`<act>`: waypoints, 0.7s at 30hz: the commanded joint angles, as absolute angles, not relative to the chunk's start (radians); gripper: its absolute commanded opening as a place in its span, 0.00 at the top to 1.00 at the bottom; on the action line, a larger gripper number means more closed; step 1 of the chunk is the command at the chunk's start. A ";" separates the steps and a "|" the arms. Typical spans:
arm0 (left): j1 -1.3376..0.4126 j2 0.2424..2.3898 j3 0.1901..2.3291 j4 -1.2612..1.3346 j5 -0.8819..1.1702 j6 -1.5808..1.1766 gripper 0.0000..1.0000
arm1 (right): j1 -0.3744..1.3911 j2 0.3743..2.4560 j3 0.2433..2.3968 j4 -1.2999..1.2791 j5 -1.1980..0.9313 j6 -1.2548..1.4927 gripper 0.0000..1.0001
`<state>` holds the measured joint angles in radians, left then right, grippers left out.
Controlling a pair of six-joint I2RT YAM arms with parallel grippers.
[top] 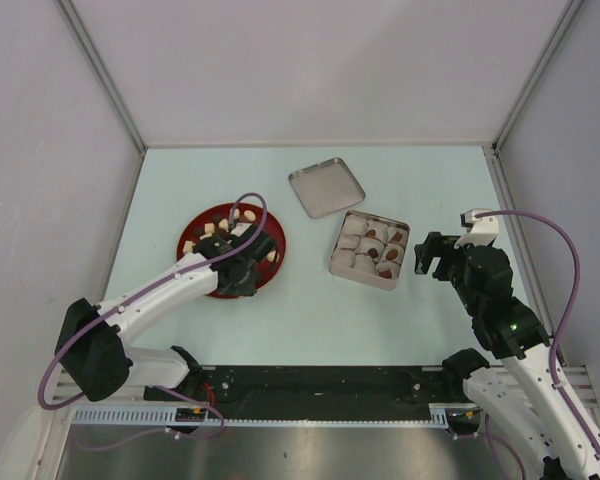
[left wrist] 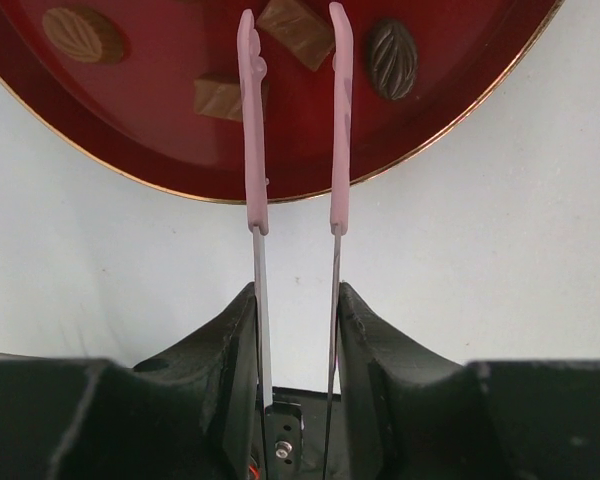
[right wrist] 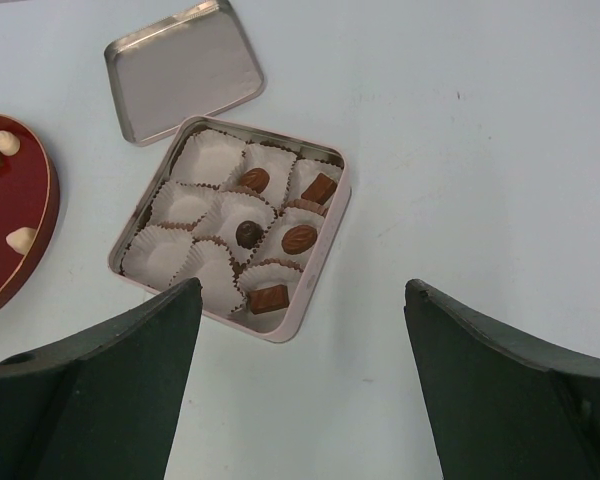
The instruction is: Pack the chocolate
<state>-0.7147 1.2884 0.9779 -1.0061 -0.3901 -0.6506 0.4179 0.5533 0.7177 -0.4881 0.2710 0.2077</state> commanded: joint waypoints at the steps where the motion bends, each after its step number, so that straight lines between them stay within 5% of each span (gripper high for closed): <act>1: -0.700 1.281 0.957 -0.968 -0.390 -0.686 0.62 | 0.425 0.549 0.719 -0.443 0.265 0.196 0.13; 21: -0.669 1.276 0.902 -0.894 -0.356 -0.689 0.66 | 0.425 0.555 0.716 -0.440 0.247 0.192 0.14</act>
<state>-0.6895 1.2888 0.9161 -0.9291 -0.3660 -0.6739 0.4198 0.5564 0.7174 -0.4866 0.2531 0.2073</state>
